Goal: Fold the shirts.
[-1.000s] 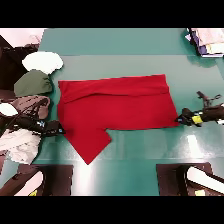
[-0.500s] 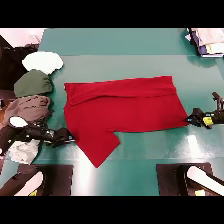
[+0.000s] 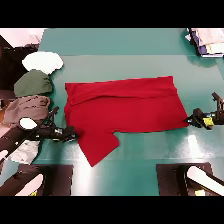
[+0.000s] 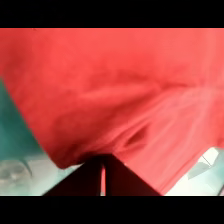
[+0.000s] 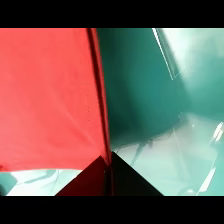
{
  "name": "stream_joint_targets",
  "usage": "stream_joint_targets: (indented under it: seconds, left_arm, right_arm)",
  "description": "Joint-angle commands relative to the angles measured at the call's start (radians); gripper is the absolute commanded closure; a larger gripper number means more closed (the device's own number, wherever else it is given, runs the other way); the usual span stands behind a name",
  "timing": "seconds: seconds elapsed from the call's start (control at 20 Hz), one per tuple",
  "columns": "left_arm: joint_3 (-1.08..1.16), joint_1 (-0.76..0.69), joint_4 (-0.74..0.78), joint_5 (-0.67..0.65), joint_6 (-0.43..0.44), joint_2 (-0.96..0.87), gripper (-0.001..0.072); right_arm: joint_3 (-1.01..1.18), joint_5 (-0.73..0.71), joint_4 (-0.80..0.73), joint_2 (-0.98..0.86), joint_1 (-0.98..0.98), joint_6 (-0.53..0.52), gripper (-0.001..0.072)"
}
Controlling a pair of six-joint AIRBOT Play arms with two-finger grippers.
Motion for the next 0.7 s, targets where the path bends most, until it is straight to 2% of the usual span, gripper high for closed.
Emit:
stream_joint_targets:
  seconds: [0.0, 0.1, 0.2, 0.3, 0.4, 0.5, 0.65]
  left_arm:
    - [0.096, -0.014, 0.070, -0.153, -0.009, 0.008, 0.0684]
    - [0.188, -0.014, 0.158, -0.313, -0.008, 0.010, 0.0684]
    - [0.267, -0.014, 0.162, -0.447, 0.018, 0.010, 0.0683]
    - [0.360, -0.014, 0.163, -0.478, 0.018, 0.010, 0.0683]
    - [0.457, -0.014, 0.163, -0.409, 0.017, 0.010, 0.0683]
    - [0.522, -0.014, 0.181, -0.274, 0.017, 0.010, 0.0683]
    - [0.565, -0.013, 0.288, -0.092, -0.029, -0.019, 0.0683]
  right_arm:
    - [0.000, 0.065, -0.011, 0.030, 0.000, -0.001, 0.0703]
    - [0.000, 0.121, -0.026, 0.098, 0.000, 0.011, 0.0703]
    - [0.000, 0.181, -0.091, 0.183, 0.000, 0.074, 0.0704]
    - [0.000, 0.199, -0.115, 0.252, 0.000, 0.112, 0.0704]
    - [0.000, 0.193, -0.111, 0.289, 0.000, 0.125, 0.0704]
    - [0.002, 0.163, -0.101, 0.285, 0.000, 0.131, 0.0704]
    - [0.060, 0.151, -0.057, 0.214, 0.001, 0.131, 0.0703]
